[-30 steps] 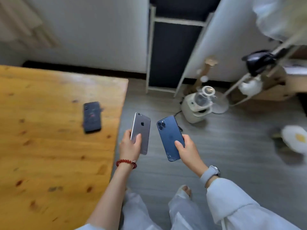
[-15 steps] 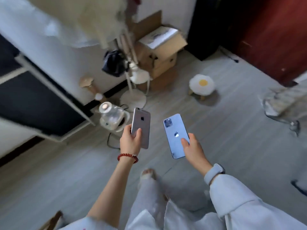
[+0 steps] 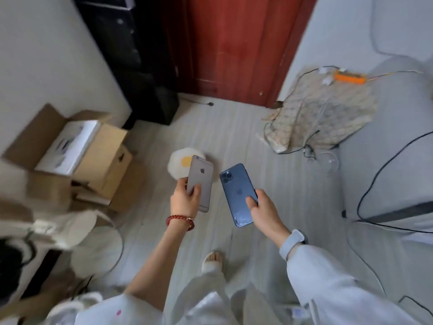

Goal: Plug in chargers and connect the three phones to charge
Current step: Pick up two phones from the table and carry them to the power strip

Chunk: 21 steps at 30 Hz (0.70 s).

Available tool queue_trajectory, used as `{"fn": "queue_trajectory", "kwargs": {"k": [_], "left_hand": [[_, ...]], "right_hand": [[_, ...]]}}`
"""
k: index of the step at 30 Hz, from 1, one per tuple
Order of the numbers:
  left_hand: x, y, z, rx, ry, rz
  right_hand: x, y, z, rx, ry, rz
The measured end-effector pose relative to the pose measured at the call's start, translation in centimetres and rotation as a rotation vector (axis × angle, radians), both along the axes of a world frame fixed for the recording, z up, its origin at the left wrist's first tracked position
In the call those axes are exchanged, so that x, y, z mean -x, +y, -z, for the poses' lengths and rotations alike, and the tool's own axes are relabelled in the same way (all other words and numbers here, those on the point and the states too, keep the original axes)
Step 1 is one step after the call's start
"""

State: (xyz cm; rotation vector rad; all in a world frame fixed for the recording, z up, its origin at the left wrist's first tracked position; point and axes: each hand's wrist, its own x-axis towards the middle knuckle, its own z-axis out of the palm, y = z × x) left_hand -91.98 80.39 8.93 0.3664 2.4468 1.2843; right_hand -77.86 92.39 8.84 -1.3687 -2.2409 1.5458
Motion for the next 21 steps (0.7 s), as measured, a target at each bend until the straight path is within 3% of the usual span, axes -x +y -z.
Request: {"fn": "queue_trajectory", "kwargs": {"k": [12, 21], "left_hand": [[6.1, 32.1, 0.9, 0.035, -0.058, 0.371], [6.0, 58.9, 1.5, 0.069, -0.185, 0.482]], "right_hand": [[2.4, 25.4, 1.0, -0.001, -0.012, 0.373], [1.9, 49.6, 2.0, 0.068, -0.021, 0.528]]}}
